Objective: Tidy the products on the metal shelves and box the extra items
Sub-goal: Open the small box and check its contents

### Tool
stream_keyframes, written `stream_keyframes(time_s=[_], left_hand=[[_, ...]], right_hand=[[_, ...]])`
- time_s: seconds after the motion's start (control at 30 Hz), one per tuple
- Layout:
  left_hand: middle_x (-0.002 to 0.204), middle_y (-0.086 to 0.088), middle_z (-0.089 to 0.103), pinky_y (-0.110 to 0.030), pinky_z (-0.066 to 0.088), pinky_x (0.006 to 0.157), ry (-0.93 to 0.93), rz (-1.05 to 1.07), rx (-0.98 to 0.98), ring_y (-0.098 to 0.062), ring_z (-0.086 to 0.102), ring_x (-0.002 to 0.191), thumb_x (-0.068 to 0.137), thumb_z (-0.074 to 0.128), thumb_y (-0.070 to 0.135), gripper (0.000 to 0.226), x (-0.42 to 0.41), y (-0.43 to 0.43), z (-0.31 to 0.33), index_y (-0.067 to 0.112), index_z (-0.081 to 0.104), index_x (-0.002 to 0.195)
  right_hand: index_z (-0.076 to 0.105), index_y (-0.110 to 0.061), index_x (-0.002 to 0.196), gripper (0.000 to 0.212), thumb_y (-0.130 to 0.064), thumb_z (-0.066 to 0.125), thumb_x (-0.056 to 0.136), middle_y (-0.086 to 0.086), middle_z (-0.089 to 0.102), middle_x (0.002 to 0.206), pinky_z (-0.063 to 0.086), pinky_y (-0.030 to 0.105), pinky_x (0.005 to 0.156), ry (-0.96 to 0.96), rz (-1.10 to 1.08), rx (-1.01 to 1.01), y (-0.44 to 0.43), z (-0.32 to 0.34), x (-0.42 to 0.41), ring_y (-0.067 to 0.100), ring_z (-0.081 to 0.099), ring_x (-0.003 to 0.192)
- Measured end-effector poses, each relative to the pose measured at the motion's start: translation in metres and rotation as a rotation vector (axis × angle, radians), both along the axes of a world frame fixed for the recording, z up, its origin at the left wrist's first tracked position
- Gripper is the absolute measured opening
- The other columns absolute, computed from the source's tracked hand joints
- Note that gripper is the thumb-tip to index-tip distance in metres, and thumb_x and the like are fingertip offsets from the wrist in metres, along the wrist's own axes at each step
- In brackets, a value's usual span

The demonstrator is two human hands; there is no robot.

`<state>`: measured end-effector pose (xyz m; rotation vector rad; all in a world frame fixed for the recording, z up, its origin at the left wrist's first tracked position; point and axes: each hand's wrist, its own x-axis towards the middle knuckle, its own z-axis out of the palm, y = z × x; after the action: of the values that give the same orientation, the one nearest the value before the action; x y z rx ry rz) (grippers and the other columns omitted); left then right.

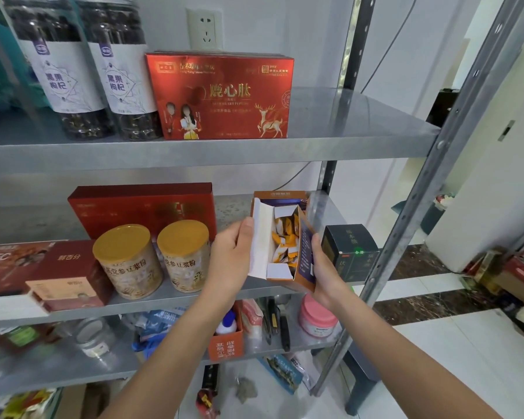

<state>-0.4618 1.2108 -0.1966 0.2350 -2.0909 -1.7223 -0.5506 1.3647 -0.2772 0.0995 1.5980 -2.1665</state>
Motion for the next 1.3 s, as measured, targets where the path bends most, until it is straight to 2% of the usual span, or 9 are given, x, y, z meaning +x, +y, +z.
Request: stream_keyframes(time_s=[0.13,0.3,0.47,0.57,0.67,0.8,1.0,1.1,1.3], left_hand=[[0.067,0.003,0.059,-0.02,0.038,0.055,-0.028,-0.045,0.056,-0.005,0.052,0.061,0.105,0.037,0.031,0.042,0.007,0.009,0.003,0.008,0.06,0.079],[0.05,0.016,0.054,-0.009,0.034,0.045,-0.003,-0.037,0.064,0.005,0.047,0.047,0.105,0.036,0.029,0.043,0.014,0.014,0.003,0.02,0.053,0.067],[0.055,0.015,0.059,-0.009,0.035,0.047,0.001,-0.009,-0.035,0.006,0.053,0.053,0.105,0.037,0.028,0.038,0.018,0.015,0.002,0.026,0.055,0.072],[0.055,0.011,0.051,-0.015,0.033,0.051,0.046,0.075,-0.211,0.0,0.051,0.055,0.104,0.039,0.025,0.038,0.021,0.014,0.002,0.028,0.049,0.068],[0.082,0.004,0.059,-0.035,0.043,0.064,-0.02,0.133,-0.543,-0.018,0.059,0.076,0.103,0.034,0.036,0.028,0.025,0.018,0.0,0.02,0.053,0.089],[0.119,-0.004,0.058,-0.037,0.049,0.072,-0.169,0.238,-0.766,-0.026,0.066,0.096,0.101,0.023,0.045,0.044,0.029,0.026,-0.003,0.016,0.044,0.127],[0.125,-0.003,0.056,-0.028,0.04,0.063,-0.15,0.254,-0.863,-0.023,0.066,0.098,0.096,0.007,0.048,0.064,0.027,0.025,-0.006,0.016,0.028,0.147],[0.127,-0.004,0.057,-0.03,0.047,0.064,-0.152,0.214,-0.867,-0.023,0.067,0.097,0.083,-0.008,0.056,0.085,0.028,0.023,-0.008,0.016,0.021,0.151],[0.117,0.0,0.055,-0.02,0.032,0.044,-0.154,0.212,-0.922,-0.015,0.065,0.08,0.093,0.006,0.048,0.067,0.027,0.022,-0.018,0.028,-0.017,0.152]], right_hand=[[0.061,-0.024,0.127,0.077,-0.072,0.047,0.07,0.008,0.07,0.118,0.047,0.053,0.1,-0.059,0.016,-0.052,-0.003,-0.007,0.005,0.029,0.066,0.11],[0.065,-0.027,0.117,0.073,-0.075,0.044,0.066,0.003,0.073,0.11,0.058,0.032,0.067,-0.098,0.054,-0.072,-0.005,-0.012,0.01,0.02,0.072,0.096],[0.062,-0.023,0.126,0.089,-0.08,0.05,0.058,0.008,0.071,0.117,0.053,0.046,0.091,-0.066,0.024,-0.01,-0.007,-0.015,0.011,0.028,0.067,0.107],[0.058,-0.021,0.13,0.083,-0.075,0.051,0.067,0.01,0.069,0.119,0.047,0.055,0.1,-0.016,-0.006,-0.007,-0.007,-0.016,0.013,0.029,0.066,0.109],[0.054,-0.021,0.13,0.076,-0.069,0.053,0.072,0.01,0.07,0.117,0.047,0.055,0.1,0.052,-0.057,0.018,-0.01,-0.015,0.017,0.03,0.066,0.109],[0.057,-0.029,0.118,0.065,-0.07,0.055,0.067,0.002,0.073,0.11,0.052,0.049,0.096,0.144,-0.088,0.078,-0.016,-0.009,0.023,0.022,0.07,0.1],[0.056,-0.026,0.12,0.076,-0.073,0.058,0.06,-0.001,0.074,0.106,0.056,0.044,0.09,0.177,-0.091,0.08,-0.017,-0.005,0.026,0.019,0.072,0.096],[0.055,-0.027,0.121,0.076,-0.073,0.058,0.061,-0.002,0.074,0.104,0.056,0.044,0.089,0.168,-0.084,0.088,-0.014,-0.004,0.025,0.019,0.072,0.095],[0.056,-0.028,0.117,0.076,-0.074,0.062,0.057,-0.003,0.075,0.103,0.056,0.044,0.089,0.163,-0.102,0.083,-0.015,-0.005,0.026,0.02,0.072,0.095]])
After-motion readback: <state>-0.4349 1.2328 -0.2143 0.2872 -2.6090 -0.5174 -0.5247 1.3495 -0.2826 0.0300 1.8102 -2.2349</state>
